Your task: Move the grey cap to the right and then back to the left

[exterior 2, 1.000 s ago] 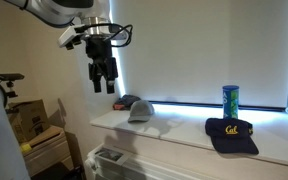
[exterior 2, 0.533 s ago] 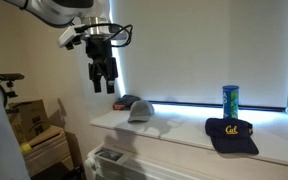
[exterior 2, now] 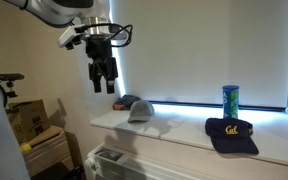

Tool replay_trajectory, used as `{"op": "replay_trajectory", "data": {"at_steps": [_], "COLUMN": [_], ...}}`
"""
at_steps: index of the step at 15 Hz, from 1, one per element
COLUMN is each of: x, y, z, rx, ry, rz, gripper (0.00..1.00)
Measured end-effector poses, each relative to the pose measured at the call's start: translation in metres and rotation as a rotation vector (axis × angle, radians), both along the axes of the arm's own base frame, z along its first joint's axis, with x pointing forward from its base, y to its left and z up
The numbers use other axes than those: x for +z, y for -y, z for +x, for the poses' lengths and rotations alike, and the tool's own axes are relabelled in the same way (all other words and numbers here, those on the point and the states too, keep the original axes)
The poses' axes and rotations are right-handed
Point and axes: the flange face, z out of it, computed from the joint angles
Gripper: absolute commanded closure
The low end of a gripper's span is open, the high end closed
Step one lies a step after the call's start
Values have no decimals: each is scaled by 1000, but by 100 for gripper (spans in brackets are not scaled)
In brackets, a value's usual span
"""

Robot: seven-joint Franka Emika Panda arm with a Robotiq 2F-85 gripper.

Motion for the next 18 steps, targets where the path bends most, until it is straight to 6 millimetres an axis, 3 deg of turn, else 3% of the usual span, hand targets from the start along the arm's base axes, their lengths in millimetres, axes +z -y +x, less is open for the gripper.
{"op": "replay_trajectory", "data": {"at_steps": [10, 12, 16, 18], "x": [1, 13, 60, 74], "y": [-1, -7, -45, -58], "z": [1, 6, 26, 38], "rx": [1, 17, 101, 132], "ry": [4, 35, 127, 125], "rz": [1, 5, -1, -8], "gripper": [0, 0, 0, 0]}}
